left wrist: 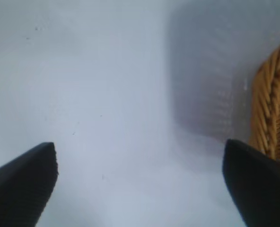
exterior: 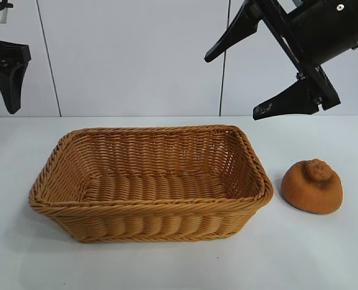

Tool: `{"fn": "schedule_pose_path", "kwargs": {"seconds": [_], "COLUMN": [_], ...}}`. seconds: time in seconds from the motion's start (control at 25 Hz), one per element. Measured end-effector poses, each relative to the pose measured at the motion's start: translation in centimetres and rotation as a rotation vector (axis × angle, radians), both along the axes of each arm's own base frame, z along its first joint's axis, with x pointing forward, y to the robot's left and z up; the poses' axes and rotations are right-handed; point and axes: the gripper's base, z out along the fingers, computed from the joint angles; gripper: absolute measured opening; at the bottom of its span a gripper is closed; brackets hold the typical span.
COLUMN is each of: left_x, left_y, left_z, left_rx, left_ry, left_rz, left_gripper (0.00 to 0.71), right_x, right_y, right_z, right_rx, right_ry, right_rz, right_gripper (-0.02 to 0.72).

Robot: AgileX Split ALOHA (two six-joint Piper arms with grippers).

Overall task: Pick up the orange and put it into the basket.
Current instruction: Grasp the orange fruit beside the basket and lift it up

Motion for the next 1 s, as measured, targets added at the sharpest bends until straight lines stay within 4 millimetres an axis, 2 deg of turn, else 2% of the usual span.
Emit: {"fn": "schedule_pose_path", "kwargs": {"seconds": [0.12,0.24,0.64,0.8,1.0], "left_x": [-0.1,-0.4,-3.7,-6.5,-12.4], "left_y": [0.0,0.0,-0.5,-0.1,0.7], "left_z": [0.2,1.2,8.2,10.2,9.6], "left_rx": [0.000,-0.009,-0.129,-0.124,-0.105], "left_ry": [-0.004,-0.030,-0.199,-0.246,-0.217], "left_rz": [-0.001,0.000,0.010,0.006,-0.001], "left_gripper": [0.675,0.675,0.675,0.675,0.675], "right_x": [0.0,0.0,0.0,0.0,0.0], "right_y": [0.0,0.0,0.0,0.0,0.0], "right_z": [0.0,0.0,0.0,0.0,0.0], "right_rx": [0.000,0.000,0.000,0.000,0.000], "right_ry": [0.000,0.000,0.000,0.000,0.001], "right_rz": [0.000,0.000,0.000,0.000,0.001], "right_gripper": [0.683,0.683,0.683,0.683,0.683]}}
